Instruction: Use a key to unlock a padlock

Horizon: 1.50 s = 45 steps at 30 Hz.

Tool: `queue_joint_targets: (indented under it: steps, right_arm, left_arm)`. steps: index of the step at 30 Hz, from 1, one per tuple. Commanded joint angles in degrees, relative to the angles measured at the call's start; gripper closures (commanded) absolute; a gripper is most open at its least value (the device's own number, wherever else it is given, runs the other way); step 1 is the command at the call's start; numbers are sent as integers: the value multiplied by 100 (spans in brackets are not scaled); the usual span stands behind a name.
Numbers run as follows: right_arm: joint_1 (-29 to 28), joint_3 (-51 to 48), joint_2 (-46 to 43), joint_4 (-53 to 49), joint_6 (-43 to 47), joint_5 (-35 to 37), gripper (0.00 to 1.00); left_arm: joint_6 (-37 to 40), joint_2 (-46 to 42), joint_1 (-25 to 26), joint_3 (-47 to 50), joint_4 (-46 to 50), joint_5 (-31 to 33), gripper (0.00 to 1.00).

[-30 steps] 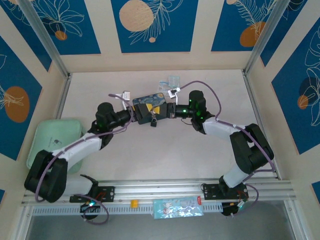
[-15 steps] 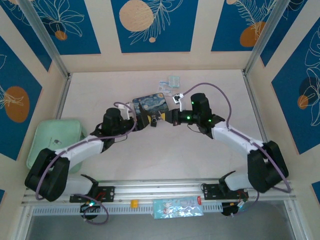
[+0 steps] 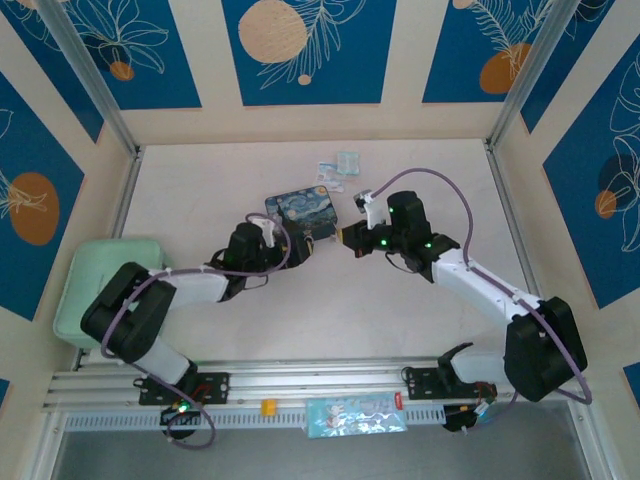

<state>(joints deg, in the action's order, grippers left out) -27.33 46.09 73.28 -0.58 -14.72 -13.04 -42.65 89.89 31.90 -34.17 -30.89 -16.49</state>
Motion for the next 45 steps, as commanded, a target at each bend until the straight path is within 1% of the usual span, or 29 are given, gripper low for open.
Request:
queue_joint_targets:
  steps: [1,6,14,16,19,22,26,29,33,37,39,43,45]
  right_arm:
    - [75,-241,62,362,258,-133,100]
    - [184,-349,66,539,110,-317,100]
    - [346,-479,-19,720,-144,-454,100]
    - [385,-498,-25,745,-205,-487,100]
    - [421,-536,-26,824,-294,-515,100]
    - [435,-571,39,929,-399,-555,100]
    - [456,-518,173,949,-572,-610,100]
    - [543,-476,243,890,-743,-764,100]
    - [613,-607,224,1064,-878,-881,100]
    - [672,-698,222,1085,-962,-877,100]
    - [700,-731,213,1112,-988,-867,100]
    - [763,-832,243,1197,-1015,-996,100]
    - [839,-881,352,1250,-1052,-1225,100]
  left_arm:
    - [185,342,44,-261,-232,478,27]
    - [213,906,52,-686,-128,632,36]
    - [123,1736,61,-1207,-156,395,48]
    - [83,1845,83,-1288,-6,431,49]
    - [33,1890,98,-1289,204,712,49]
    - [-78,1987,115,-1288,116,816,50]
    - [-211,2274,175,-1496,10,674,63]
    - [-394,2413,200,-1542,-57,762,71]
    - [-679,2520,201,-1496,-261,902,76]
    - [-788,2596,202,-1513,-451,802,80]
    - [-799,2621,198,-1535,-451,775,86]
    - [-1074,2606,164,-1506,-642,497,99]
    - [-1466,2565,121,-1447,-955,248,100]
